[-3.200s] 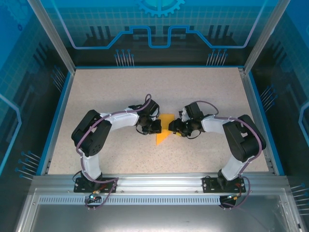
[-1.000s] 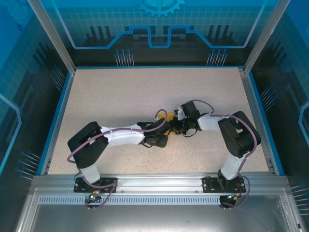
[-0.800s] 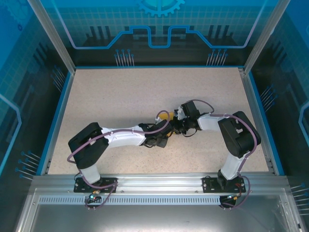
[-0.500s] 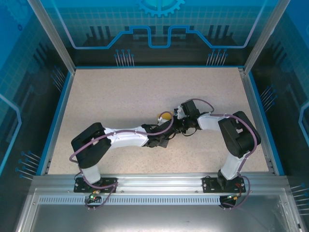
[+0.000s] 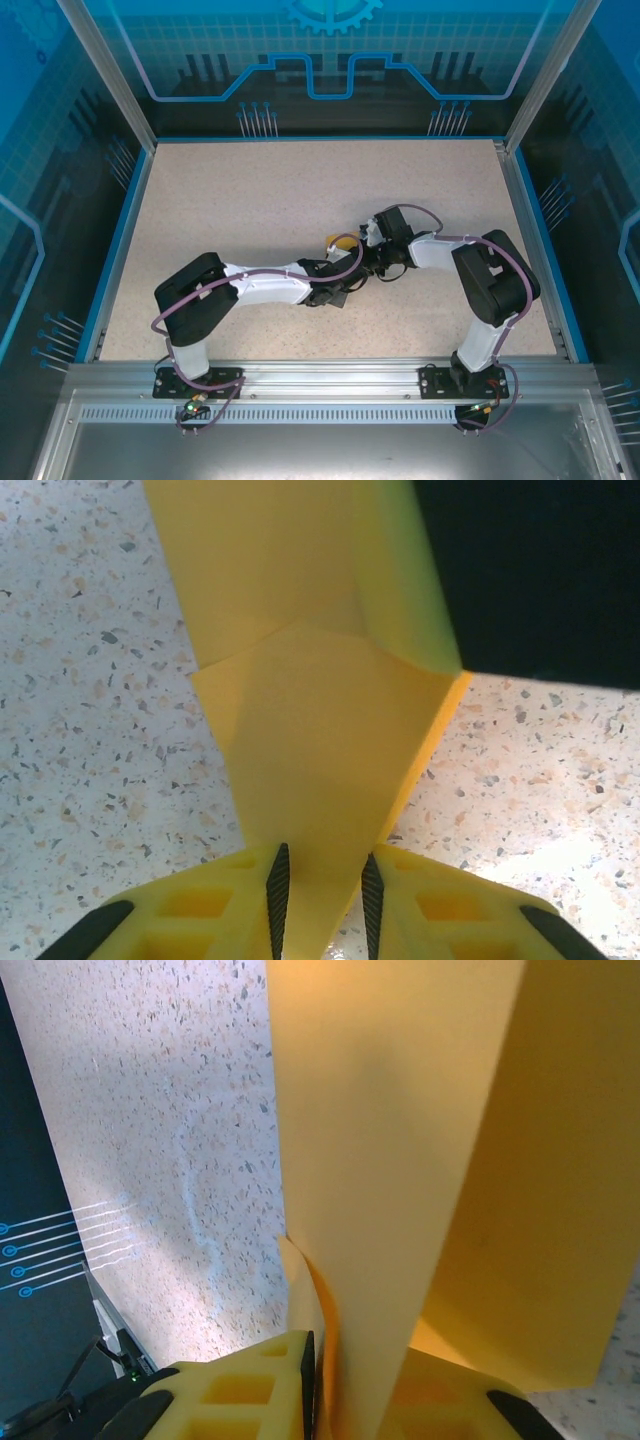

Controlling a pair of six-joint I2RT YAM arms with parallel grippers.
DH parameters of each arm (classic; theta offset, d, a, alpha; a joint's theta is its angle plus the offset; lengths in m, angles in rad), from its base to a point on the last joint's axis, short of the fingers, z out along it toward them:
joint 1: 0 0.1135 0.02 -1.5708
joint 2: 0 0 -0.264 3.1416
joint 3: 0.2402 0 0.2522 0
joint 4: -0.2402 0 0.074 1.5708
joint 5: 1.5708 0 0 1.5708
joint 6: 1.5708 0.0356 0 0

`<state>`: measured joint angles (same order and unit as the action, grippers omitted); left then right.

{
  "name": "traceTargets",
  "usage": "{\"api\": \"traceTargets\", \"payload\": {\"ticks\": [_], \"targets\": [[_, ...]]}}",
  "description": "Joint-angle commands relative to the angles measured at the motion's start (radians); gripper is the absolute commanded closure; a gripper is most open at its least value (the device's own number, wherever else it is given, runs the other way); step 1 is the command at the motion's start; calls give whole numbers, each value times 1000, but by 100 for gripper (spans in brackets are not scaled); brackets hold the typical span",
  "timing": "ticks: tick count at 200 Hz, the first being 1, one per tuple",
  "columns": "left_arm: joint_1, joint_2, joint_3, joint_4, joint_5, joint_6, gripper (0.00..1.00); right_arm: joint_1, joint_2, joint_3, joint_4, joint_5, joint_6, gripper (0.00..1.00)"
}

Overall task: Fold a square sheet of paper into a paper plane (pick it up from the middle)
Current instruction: Fourth fold the wing at the center of the table.

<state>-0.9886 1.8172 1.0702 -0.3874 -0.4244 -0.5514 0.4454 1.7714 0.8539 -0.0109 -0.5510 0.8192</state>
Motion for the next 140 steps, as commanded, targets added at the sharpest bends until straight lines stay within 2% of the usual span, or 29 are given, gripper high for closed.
{"api": "traceTargets", "payload": {"ticks": [1, 105, 140], "targets": [[-7, 9, 18, -15, -32, -15, 74, 15, 11, 20, -27, -3, 1, 83], [-6, 1, 11, -19, -50, -8, 89, 12, -21, 19, -65, 12, -18, 81], [14, -34, -21, 17, -11, 3, 94, -11, -78, 3, -102, 31, -36, 73]]}}
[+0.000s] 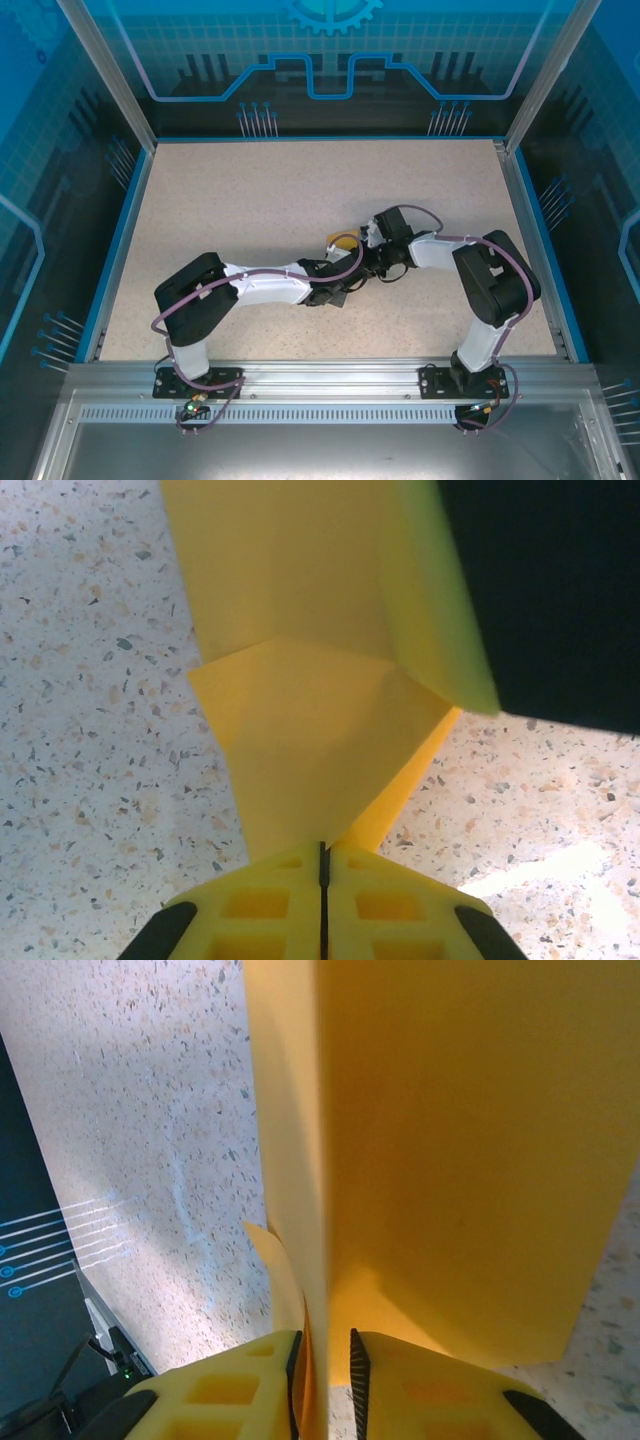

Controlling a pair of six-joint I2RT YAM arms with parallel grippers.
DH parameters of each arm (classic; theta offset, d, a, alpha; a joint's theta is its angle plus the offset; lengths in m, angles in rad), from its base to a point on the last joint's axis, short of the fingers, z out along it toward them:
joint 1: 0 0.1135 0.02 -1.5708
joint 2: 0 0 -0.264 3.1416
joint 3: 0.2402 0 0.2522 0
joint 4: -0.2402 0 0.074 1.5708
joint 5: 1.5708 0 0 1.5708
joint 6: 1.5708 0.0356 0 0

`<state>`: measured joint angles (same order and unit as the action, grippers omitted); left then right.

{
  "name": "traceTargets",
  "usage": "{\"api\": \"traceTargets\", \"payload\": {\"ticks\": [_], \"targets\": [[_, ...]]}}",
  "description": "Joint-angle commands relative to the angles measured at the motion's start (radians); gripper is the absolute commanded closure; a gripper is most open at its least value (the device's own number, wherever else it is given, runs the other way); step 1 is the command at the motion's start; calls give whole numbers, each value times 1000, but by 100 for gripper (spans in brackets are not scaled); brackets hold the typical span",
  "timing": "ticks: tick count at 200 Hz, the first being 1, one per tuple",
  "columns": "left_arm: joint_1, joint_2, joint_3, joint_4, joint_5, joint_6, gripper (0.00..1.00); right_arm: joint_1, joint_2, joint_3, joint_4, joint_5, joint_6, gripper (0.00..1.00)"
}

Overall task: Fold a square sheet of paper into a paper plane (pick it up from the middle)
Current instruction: Fourth fold the wing at the center of the table.

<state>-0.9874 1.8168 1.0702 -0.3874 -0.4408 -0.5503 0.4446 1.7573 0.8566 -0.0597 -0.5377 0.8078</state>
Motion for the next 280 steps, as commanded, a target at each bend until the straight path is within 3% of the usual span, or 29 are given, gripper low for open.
{"api": "traceTargets", "payload": {"ticks": [1, 33, 88, 133, 199, 258, 280], "targets": [[15, -35, -23, 19, 7, 2, 94, -10, -65, -1, -54, 18, -25, 73], [56, -93, -88, 101, 108, 11, 96, -65, -140, -38, -73, 6, -45, 66], [176, -161, -209, 286, 412, 5, 96, -115, -284, -82, -107, 2, -95, 54], [272, -156, -291, 419, 608, -29, 96, -63, -254, -51, -102, -19, -120, 60], [325, -157, -336, 476, 684, -64, 97, 54, -61, 53, -22, -13, -75, 74], [345, -166, -352, 492, 697, -76, 95, 63, 58, 105, 36, -44, -39, 79], [346, -169, -353, 488, 691, -79, 90, 63, 82, 116, 41, -38, -30, 79]]}}
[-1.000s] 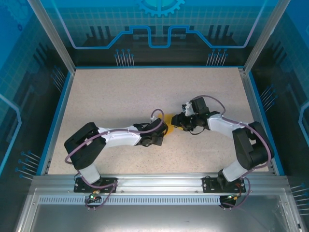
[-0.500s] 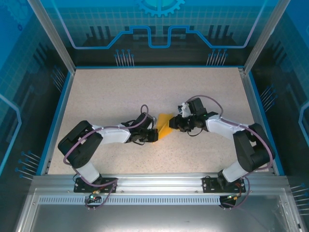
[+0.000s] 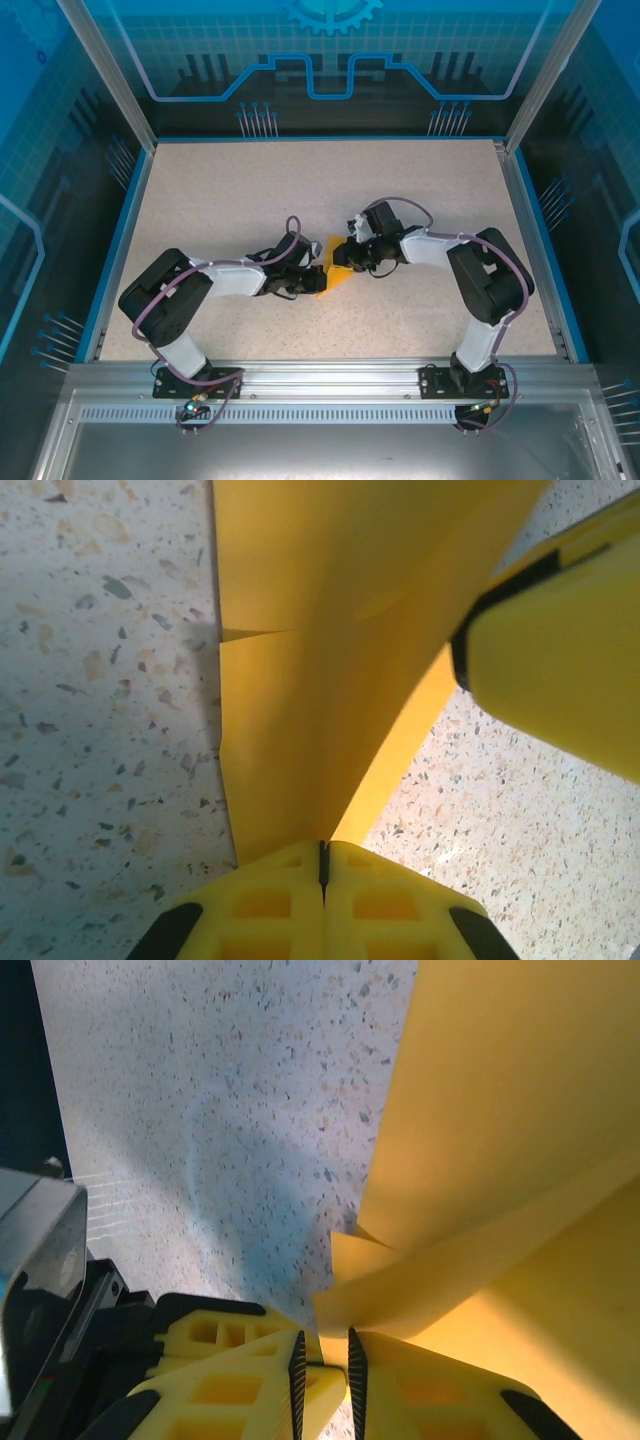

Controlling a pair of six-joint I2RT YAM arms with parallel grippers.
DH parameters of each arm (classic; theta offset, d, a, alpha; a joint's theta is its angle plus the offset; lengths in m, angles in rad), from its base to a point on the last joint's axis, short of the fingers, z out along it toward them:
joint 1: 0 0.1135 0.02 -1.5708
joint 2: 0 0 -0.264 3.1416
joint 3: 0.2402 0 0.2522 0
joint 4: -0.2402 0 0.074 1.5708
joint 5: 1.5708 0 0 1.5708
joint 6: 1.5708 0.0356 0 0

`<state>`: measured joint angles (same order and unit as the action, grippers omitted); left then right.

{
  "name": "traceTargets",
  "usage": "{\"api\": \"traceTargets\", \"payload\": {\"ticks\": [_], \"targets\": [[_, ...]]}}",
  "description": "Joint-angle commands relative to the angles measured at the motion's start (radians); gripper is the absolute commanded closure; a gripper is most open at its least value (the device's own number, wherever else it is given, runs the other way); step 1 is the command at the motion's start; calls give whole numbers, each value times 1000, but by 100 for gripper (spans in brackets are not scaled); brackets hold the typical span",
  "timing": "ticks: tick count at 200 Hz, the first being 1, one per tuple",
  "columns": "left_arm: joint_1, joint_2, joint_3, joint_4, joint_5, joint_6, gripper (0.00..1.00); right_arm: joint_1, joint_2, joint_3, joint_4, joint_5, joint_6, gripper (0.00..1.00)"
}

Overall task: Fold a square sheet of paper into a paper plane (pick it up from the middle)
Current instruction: Fourth fold the wing at the center of the table.

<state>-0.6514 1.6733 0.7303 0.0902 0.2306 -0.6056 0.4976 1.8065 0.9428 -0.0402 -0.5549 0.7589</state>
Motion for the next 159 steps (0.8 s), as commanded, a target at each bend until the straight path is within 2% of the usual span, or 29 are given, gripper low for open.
{"api": "traceTargets", "payload": {"ticks": [1, 39, 113, 127, 159], "targets": [[10, -27, -13, 10, 20, -23, 90, 10, 34, 31, 21, -21, 19, 79], [10, -48, -20, -17, 0, -10, 80, 9, 52, 43, 18, -7, 26, 80], [4, -42, -5, -61, -14, 23, 77, 8, 74, 57, 23, -20, 30, 80], [1, -36, 1, -68, -21, 27, 77, 7, 77, 57, 23, -19, 33, 80], [0, -18, 14, -76, -25, 35, 85, 9, 75, 58, 20, -19, 30, 79]]}}
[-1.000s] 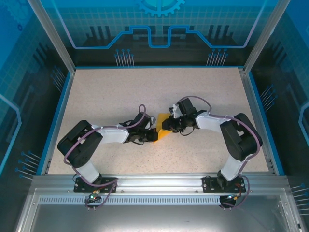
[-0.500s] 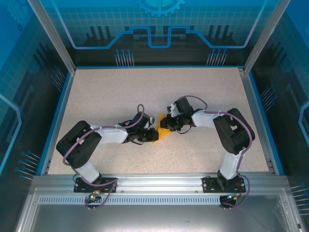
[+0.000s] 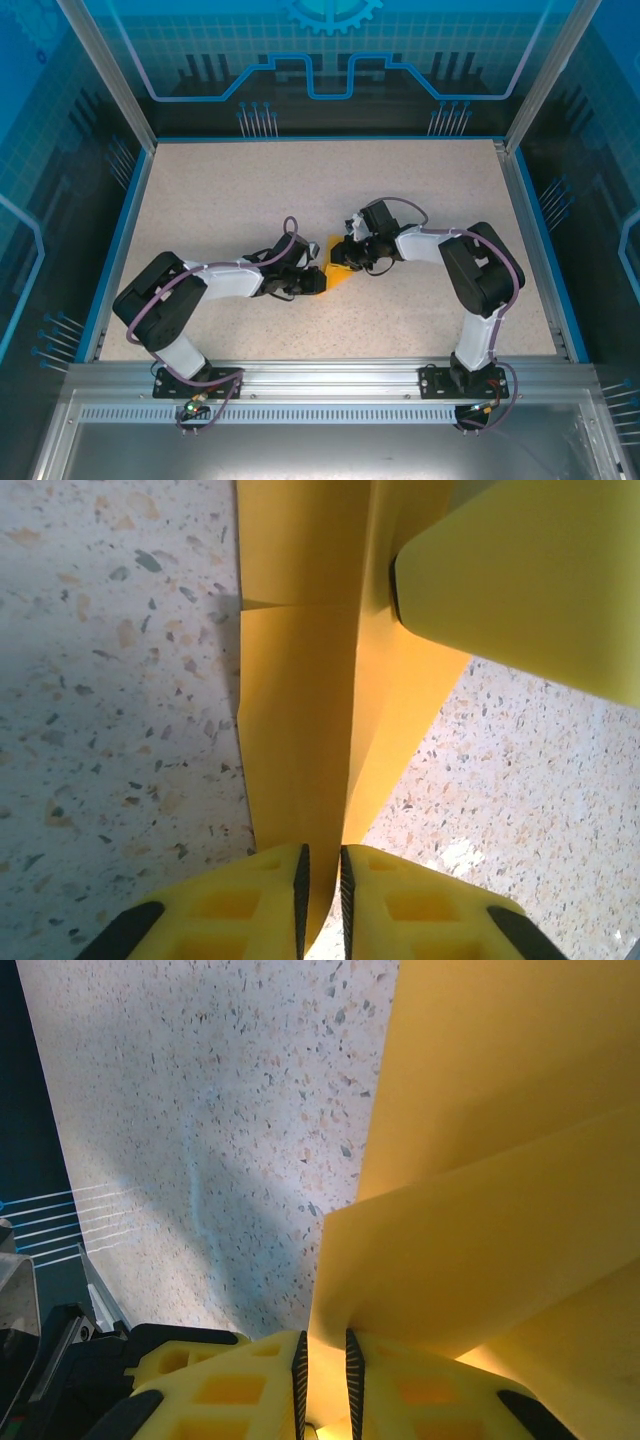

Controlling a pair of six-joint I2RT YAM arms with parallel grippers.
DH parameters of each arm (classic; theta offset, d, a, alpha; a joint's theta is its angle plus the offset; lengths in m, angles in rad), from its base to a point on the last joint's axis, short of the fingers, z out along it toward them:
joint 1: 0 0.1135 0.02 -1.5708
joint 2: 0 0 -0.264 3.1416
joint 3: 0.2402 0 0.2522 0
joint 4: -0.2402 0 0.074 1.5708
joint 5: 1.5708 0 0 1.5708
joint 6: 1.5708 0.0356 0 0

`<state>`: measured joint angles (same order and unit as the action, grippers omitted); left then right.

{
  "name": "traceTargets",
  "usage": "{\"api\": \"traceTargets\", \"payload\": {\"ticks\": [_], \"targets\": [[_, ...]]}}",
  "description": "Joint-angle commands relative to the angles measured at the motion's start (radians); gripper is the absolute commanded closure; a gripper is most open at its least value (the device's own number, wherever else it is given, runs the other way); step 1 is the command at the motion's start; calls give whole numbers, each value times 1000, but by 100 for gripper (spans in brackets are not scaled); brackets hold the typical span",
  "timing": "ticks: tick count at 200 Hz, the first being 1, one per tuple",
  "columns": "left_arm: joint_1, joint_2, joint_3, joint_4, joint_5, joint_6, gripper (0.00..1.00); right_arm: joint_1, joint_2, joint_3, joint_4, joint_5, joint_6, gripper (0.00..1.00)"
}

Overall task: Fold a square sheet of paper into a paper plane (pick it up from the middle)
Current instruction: Fourth fold the wing at the center of the table.

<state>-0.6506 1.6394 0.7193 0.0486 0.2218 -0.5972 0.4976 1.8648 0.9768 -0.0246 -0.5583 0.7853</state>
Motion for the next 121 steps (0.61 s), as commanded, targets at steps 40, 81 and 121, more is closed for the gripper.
{"api": "traceTargets", "payload": {"ticks": [40, 81, 121], "targets": [[1, 14, 10, -30, -23, 16, 94, 9, 15, 29, -1, -15, 2, 79], [29, 12, -23, 33, 35, -18, 95, 7, 3, 33, -17, -15, -8, 77], [62, 37, -24, 68, 122, -31, 96, 4, 0, 43, -33, -9, -20, 76]]}}
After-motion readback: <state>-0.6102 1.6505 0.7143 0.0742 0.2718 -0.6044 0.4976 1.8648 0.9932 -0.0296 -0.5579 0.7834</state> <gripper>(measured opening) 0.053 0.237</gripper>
